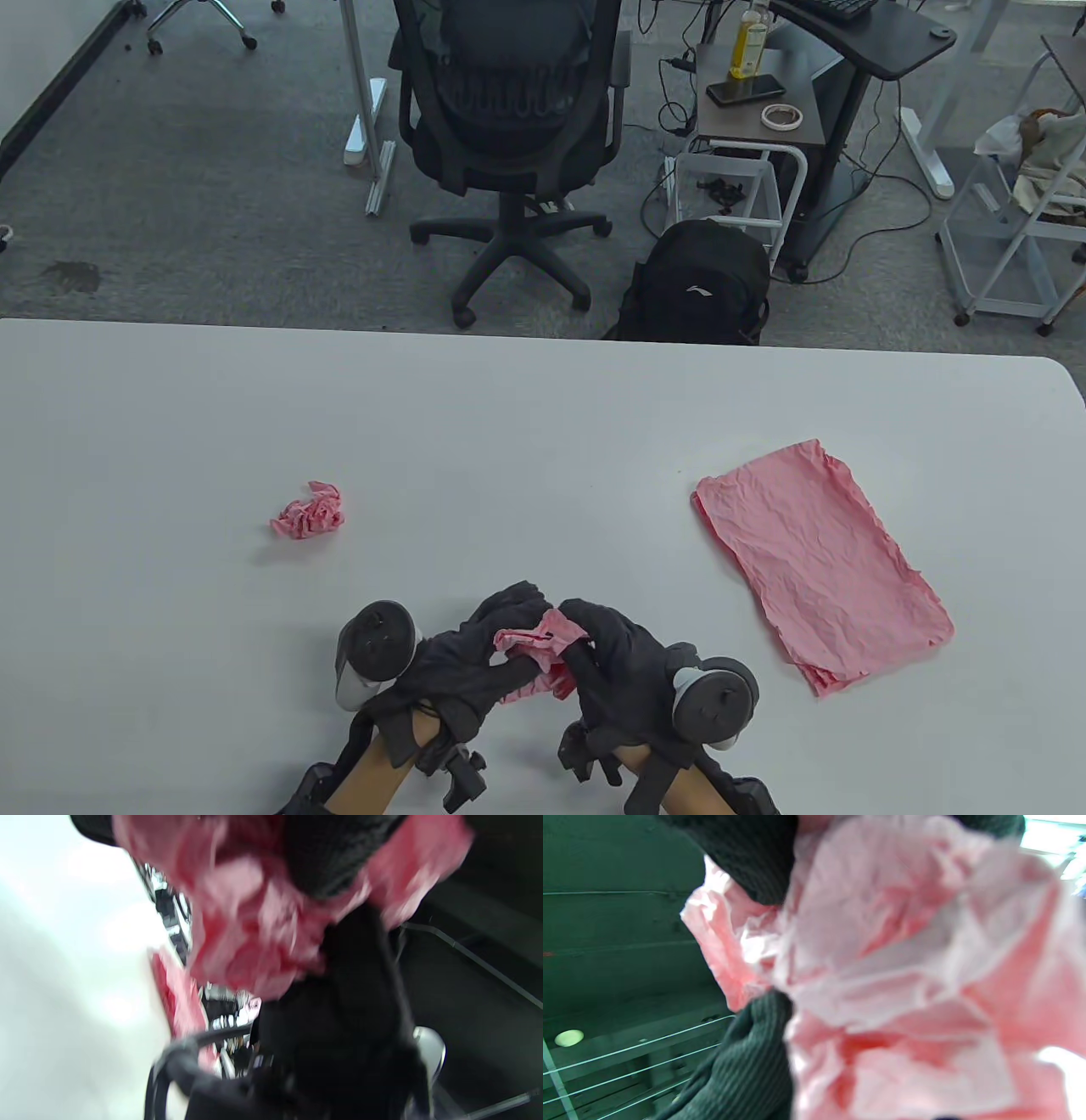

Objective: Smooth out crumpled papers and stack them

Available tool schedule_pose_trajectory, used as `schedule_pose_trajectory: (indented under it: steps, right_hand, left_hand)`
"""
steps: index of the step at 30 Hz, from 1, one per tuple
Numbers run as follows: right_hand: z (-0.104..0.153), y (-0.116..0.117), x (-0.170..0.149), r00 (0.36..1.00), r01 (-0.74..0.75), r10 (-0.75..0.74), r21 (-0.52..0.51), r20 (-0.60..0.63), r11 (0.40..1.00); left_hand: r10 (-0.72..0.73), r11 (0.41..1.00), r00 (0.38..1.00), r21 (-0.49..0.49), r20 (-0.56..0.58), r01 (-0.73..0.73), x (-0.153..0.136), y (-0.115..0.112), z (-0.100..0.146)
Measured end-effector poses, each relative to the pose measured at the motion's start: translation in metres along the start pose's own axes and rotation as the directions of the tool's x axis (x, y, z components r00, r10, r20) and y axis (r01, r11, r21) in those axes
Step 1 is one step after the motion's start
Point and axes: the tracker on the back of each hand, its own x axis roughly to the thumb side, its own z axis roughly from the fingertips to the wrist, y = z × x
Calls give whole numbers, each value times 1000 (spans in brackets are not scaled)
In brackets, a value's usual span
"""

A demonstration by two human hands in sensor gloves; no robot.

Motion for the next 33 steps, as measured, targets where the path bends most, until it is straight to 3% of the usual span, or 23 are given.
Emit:
schedule_pose_trajectory:
  steps: [6, 8, 11, 14, 17, 21, 24, 26, 30, 33]
  right_hand:
    - [0, 13, -19, 969, 217, -189, 182, -157, 959]
    - [1, 17, -20, 963, 220, -174, 228, -207, 948]
    - [2, 20, -22, 973, 90, -19, 297, -232, 951]
    - [2, 14, -24, 961, 11, 50, 220, -271, 975]
    - [-1, 2, -27, 965, 56, -30, 91, -262, 994]
    - [-1, 3, -29, 948, 188, -159, 85, -275, 978]
    - [0, 8, -31, 947, 185, -146, 113, -287, 976]
    - [0, 10, -29, 954, 138, -100, 120, -283, 983]
    - [0, 8, -29, 972, 44, -16, 112, -234, 993]
    - [1, 5, -29, 975, 51, -30, 93, -219, 994]
  left_hand:
    - [131, 990, 991, 45, 8, -131, -5, 8, 1]
    - [73, 995, 997, 70, -14, -71, -6, 11, 3]
    - [-84, 987, 996, 139, -8, 85, -3, 14, 4]
    - [-83, 992, 996, 97, -21, 85, 0, 10, 4]
    - [-111, 993, 993, 33, -43, 113, -1, 7, 2]
    - [-124, 991, 992, 39, -20, 124, 0, 4, 1]
    - [125, 992, 991, -15, 52, -124, -2, 2, 0]
    - [202, 979, 978, -46, 49, -200, -6, -3, -1]
    - [240, 969, 970, -73, 37, -237, -8, -5, -3]
    - [123, 989, 992, -77, 0, -123, -7, -4, -3]
